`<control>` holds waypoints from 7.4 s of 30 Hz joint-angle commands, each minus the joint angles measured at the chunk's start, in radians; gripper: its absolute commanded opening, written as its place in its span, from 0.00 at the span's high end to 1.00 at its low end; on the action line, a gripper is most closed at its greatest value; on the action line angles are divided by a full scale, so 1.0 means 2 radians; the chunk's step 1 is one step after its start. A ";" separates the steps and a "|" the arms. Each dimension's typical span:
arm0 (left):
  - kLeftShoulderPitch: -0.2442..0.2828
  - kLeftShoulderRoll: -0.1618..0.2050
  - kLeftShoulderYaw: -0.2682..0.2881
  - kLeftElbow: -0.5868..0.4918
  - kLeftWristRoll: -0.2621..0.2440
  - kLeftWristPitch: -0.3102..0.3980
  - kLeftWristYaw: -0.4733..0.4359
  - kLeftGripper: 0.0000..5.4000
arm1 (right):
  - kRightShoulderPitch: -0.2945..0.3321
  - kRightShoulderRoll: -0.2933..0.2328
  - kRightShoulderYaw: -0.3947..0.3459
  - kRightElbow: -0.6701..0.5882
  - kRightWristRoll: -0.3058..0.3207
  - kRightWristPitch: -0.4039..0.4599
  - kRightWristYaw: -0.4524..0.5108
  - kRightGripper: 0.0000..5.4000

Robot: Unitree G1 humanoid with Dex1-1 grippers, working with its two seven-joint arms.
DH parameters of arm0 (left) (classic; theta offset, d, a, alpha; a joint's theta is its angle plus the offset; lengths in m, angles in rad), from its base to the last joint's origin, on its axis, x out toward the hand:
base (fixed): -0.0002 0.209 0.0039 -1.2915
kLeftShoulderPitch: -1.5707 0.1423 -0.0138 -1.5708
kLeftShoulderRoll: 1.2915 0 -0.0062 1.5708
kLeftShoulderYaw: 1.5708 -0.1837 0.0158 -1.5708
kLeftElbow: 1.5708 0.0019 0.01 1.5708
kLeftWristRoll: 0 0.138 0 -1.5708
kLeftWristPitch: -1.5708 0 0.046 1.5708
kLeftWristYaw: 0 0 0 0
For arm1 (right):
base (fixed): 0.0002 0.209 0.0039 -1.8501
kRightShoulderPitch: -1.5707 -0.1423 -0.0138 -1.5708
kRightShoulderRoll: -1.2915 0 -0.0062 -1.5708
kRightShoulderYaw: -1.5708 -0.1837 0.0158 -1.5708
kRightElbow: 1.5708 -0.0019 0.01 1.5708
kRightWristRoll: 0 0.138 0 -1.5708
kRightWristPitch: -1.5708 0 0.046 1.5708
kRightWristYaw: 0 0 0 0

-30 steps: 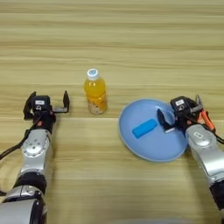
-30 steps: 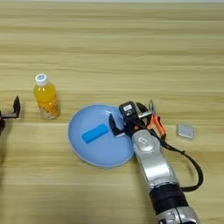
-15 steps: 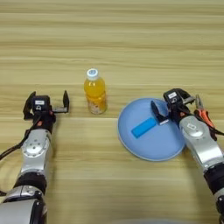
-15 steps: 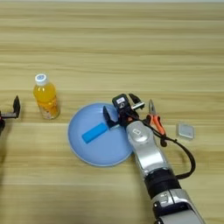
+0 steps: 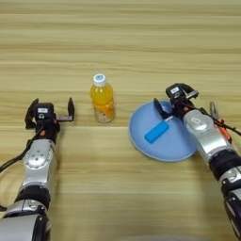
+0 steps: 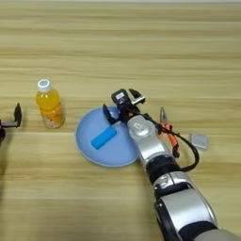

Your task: Move the objects on the table

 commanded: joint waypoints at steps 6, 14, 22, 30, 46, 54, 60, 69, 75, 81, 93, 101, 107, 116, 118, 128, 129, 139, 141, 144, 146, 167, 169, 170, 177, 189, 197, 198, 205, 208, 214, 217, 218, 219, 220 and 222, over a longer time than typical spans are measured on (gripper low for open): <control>-0.004 -0.001 0.000 0.005 0.003 -0.002 0.001 0.00 | -0.035 0.008 -0.007 0.060 0.001 -0.026 0.001 0.01; -0.006 -0.001 0.000 0.008 0.002 -0.002 0.000 0.00 | -0.034 0.012 -0.009 0.050 0.002 -0.034 0.006 0.01; -0.007 -0.001 0.000 0.010 0.002 -0.002 0.000 0.00 | -0.022 0.010 -0.006 0.022 -0.002 -0.030 0.008 0.01; -0.008 -0.001 0.000 0.010 0.002 -0.003 0.000 0.00 | -0.020 0.010 -0.006 0.018 -0.002 -0.027 0.008 0.01; -0.008 -0.001 0.000 0.011 0.002 -0.003 0.000 0.00 | -0.019 0.011 -0.007 0.012 -0.001 -0.025 0.009 0.01; -0.007 -0.003 0.000 0.014 0.002 -0.003 0.001 0.00 | 0.150 0.008 0.019 -0.332 -0.009 0.054 0.023 0.01; -0.008 -0.002 0.000 0.015 0.002 -0.004 0.001 0.00 | 0.175 0.004 0.024 -0.402 -0.012 0.099 0.027 0.01; -0.009 -0.002 0.000 0.018 0.002 -0.005 0.001 0.00 | 0.219 0.001 0.026 -0.479 -0.013 0.137 0.027 0.01; -0.009 -0.003 0.000 0.017 0.002 -0.005 0.001 0.00 | 0.254 0.003 0.031 -0.497 -0.002 0.162 0.035 0.01; -0.009 -0.003 0.000 0.018 0.002 -0.005 0.001 0.00 | 0.267 -0.001 0.030 -0.486 0.008 0.183 0.045 0.01; -0.011 -0.005 -0.002 0.019 0.003 -0.004 0.001 0.00 | 0.291 -0.001 0.050 -0.468 0.013 0.219 0.064 0.01; -0.011 -0.007 -0.003 0.020 0.004 -0.005 0.002 0.00 | 0.290 0.004 0.054 -0.445 0.024 0.221 0.073 0.01; -0.011 -0.008 -0.003 0.020 0.005 -0.005 0.003 0.00 | 0.290 0.005 0.052 -0.440 0.026 0.220 0.073 0.01; -0.009 -0.009 -0.004 0.018 0.005 -0.006 0.003 0.00 | 0.288 0.007 0.043 -0.422 0.027 0.215 0.066 0.01; -0.009 -0.009 -0.003 0.018 0.005 -0.006 0.004 0.00 | 0.288 0.007 0.043 -0.420 0.027 0.214 0.065 0.01; -0.010 -0.008 -0.003 0.020 0.005 -0.006 0.003 0.00 | 0.290 0.006 0.040 -0.409 0.029 0.213 0.057 0.01; -0.010 -0.008 -0.003 0.020 0.005 -0.006 0.003 0.00 | 0.290 0.007 0.040 -0.408 0.029 0.212 0.056 0.01; -0.010 -0.008 -0.003 0.019 0.005 -0.006 0.004 0.00 | 0.283 0.010 0.037 -0.391 0.032 0.206 0.056 0.01; -0.009 -0.008 -0.002 0.019 0.005 -0.006 0.004 0.00 | 0.280 0.010 0.035 -0.382 0.034 0.203 0.058 0.01; -0.009 -0.008 -0.002 0.018 0.005 -0.006 0.004 0.00 | 0.278 0.010 0.034 -0.374 0.038 0.201 0.059 0.08; -0.009 -0.008 -0.002 0.018 0.004 -0.006 0.004 0.00 | 0.277 0.010 0.034 -0.370 0.039 0.199 0.058 0.13; -0.008 -0.007 -0.001 0.019 0.004 -0.006 0.004 0.00 | 0.272 0.010 0.026 -0.363 0.050 0.178 0.060 0.15; -0.007 -0.007 -0.001 0.019 0.004 -0.006 0.004 0.00 | 0.276 0.007 0.025 -0.377 0.049 0.179 0.059 0.15; -0.007 -0.008 -0.002 0.018 0.005 -0.006 0.004 0.00 | 0.277 0.006 0.025 -0.384 0.049 0.181 0.058 0.15; -0.008 -0.008 -0.002 0.020 0.005 -0.006 0.005 0.00 | 0.281 0.001 0.023 -0.414 0.049 0.190 0.059 0.15; -0.010 -0.009 -0.003 0.022 0.005 -0.006 0.005 0.00 | 0.283 -0.009 0.007 -0.456 0.054 0.202 0.056 0.15; -0.011 -0.009 -0.003 0.023 0.005 -0.006 0.005 0.00 | 0.287 -0.021 -0.025 -0.487 0.061 0.210 0.051 0.15; -0.011 -0.009 -0.002 0.023 0.005 -0.006 0.004 0.00 | 0.289 -0.023 -0.030 -0.490 0.063 0.211 0.050 0.15; -0.011 -0.008 -0.002 0.024 0.004 -0.006 0.003 0.00 | 0.306 -0.033 -0.070 -0.514 0.076 0.215 0.042 0.15; -0.011 -0.008 -0.002 0.025 0.004 -0.006 0.003 0.00 | 0.318 -0.039 -0.091 -0.524 0.083 0.217 0.038 0.15; -0.011 -0.009 -0.002 0.025 0.003 -0.006 0.003 0.00 | 0.356 -0.050 -0.135 -0.546 0.093 0.220 0.031 0.15; -0.011 -0.009 -0.002 0.025 0.003 -0.007 0.003 0.00 | 0.377 -0.054 -0.148 -0.560 0.096 0.221 0.030 0.15; -0.010 -0.009 -0.002 0.024 0.003 -0.007 0.003 0.00 | 0.384 -0.055 -0.151 -0.565 0.097 0.222 0.030 0.15; -0.010 -0.010 -0.002 0.024 0.003 -0.007 0.003 0.00 | 0.390 -0.055 -0.155 -0.571 0.099 0.224 0.029 0.15; -0.010 -0.010 -0.002 0.024 0.003 -0.007 0.003 0.00 | 0.396 -0.056 -0.158 -0.576 0.101 0.225 0.029 0.15; -0.009 -0.010 -0.002 0.023 0.003 -0.007 0.003 0.00 | 0.405 -0.055 -0.167 -0.583 0.105 0.227 0.028 0.15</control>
